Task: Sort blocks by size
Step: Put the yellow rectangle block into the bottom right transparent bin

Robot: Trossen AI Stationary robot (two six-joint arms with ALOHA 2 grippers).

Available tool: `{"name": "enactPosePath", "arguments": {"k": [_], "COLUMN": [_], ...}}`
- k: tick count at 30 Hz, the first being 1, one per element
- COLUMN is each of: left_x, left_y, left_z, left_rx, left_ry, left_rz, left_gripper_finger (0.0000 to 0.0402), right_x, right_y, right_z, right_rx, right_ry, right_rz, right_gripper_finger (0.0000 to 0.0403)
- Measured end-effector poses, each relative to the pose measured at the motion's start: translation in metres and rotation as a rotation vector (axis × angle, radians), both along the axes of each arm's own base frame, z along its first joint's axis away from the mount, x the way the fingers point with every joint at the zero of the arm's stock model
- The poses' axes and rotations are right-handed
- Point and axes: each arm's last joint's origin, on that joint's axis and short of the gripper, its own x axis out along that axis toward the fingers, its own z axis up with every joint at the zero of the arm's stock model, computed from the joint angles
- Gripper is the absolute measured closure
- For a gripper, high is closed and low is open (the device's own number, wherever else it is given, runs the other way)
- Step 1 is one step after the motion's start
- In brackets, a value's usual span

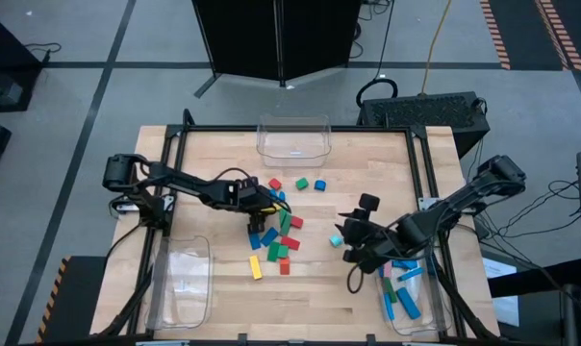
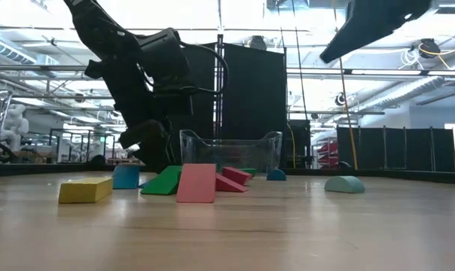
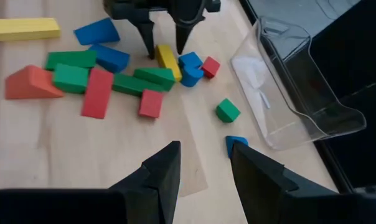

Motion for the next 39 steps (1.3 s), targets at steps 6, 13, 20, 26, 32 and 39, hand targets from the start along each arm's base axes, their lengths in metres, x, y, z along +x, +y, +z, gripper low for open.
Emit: {"name": "enactPosePath", "arguments": {"k": [6, 13, 20, 26, 32, 39], "left_x": [0.000, 0.001, 0.003, 0.005, 0.006, 0.016], "left_y": [-0.001, -0.001, -0.001, -0.008, -0.020, -0.038], "left_z": [0.000, 0.000, 0.001, 0.001, 0.003, 0.017], "left_rx": [-0.012, -0.011, 0.012, 0.038, 0.148, 0.288], "left_ry": [-0.002, -0.007, -0.035, -0.052, -0.068, -0.118], "left_rz": [-0.010, -0.012, 0.004, -0.008, 0.006, 0.002], "left_gripper_finger": [0.0206, 0.0289, 0.0304, 0.0301, 0.0301, 0.0301], "right_x": [0.011, 0.017, 0.032, 0.042, 0.057, 0.073], "right_y": [-0.006, -0.011, -0.017, -0.019, -0.025, -0.043], "right_z": [-0.010, -0.017, -0.024, -0.023, -0.015, -0.009], "right_rx": [-0.016, -0.020, -0.013, 0.017, 0.161, 0.311], "right_ry": [0.025, 0.040, 0.013, -0.059, -0.180, -0.250], "right_rz": [-0.036, -0.061, -0.083, -0.098, -0.076, -0.013], "right_gripper_finger": [0.0268, 0.0268, 0.0268, 0.0268, 0.0268, 0.0268]}}
